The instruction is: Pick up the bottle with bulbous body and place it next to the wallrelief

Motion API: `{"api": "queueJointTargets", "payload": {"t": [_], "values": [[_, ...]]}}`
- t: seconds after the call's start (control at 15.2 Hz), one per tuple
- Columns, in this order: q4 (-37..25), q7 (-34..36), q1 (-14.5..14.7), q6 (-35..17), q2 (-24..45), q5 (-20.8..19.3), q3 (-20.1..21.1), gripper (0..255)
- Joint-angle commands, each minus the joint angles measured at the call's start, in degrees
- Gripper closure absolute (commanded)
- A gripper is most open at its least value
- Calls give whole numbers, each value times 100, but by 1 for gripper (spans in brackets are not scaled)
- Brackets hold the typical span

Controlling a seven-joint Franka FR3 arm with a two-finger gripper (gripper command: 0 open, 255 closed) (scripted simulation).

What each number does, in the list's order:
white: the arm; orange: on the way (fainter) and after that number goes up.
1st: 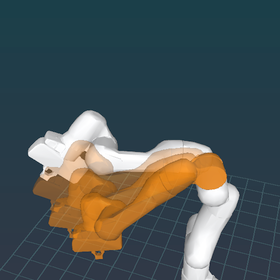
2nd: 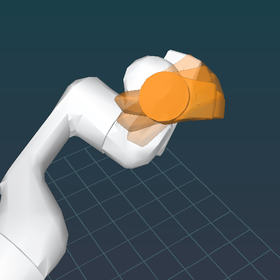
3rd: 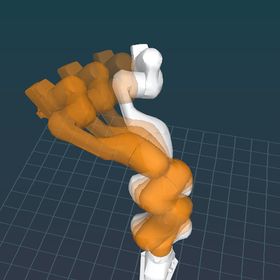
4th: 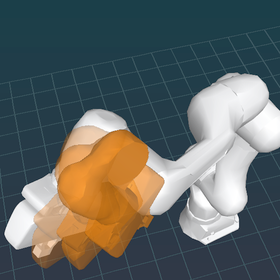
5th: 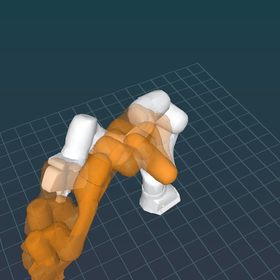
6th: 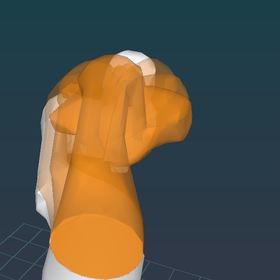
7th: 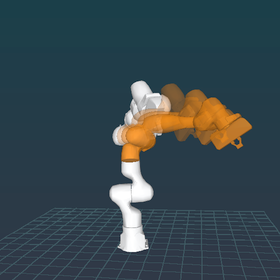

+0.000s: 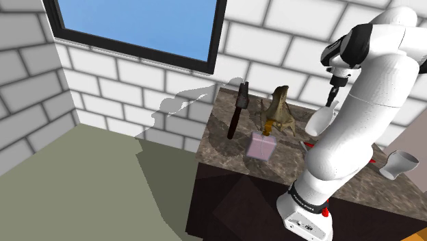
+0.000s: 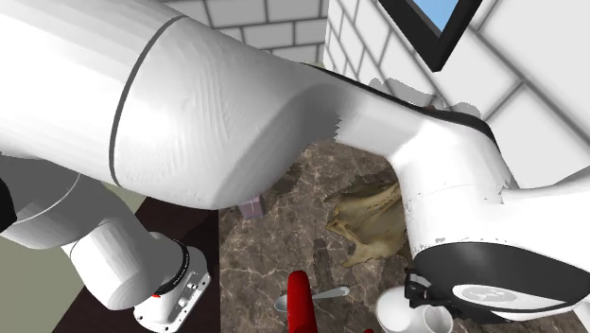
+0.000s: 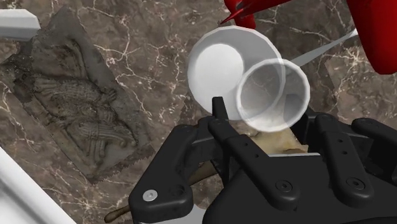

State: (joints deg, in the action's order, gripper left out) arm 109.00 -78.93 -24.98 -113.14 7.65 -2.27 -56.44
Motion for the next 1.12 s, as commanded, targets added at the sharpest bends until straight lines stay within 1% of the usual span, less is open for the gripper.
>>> {"api": "queueJointTargets", "payload": {"t": [0.0, 0.2, 0.66, 0.73, 1.06], "values": [[93, -41, -33, -144, 74, 65, 8, 255], [222, -76, -65, -327, 163, 143, 28, 255], [222, -76, -65, -327, 163, 143, 28, 255], [222, -77, -66, -327, 163, 143, 28, 0], [222, -76, -65, -327, 163, 143, 28, 0]]}}
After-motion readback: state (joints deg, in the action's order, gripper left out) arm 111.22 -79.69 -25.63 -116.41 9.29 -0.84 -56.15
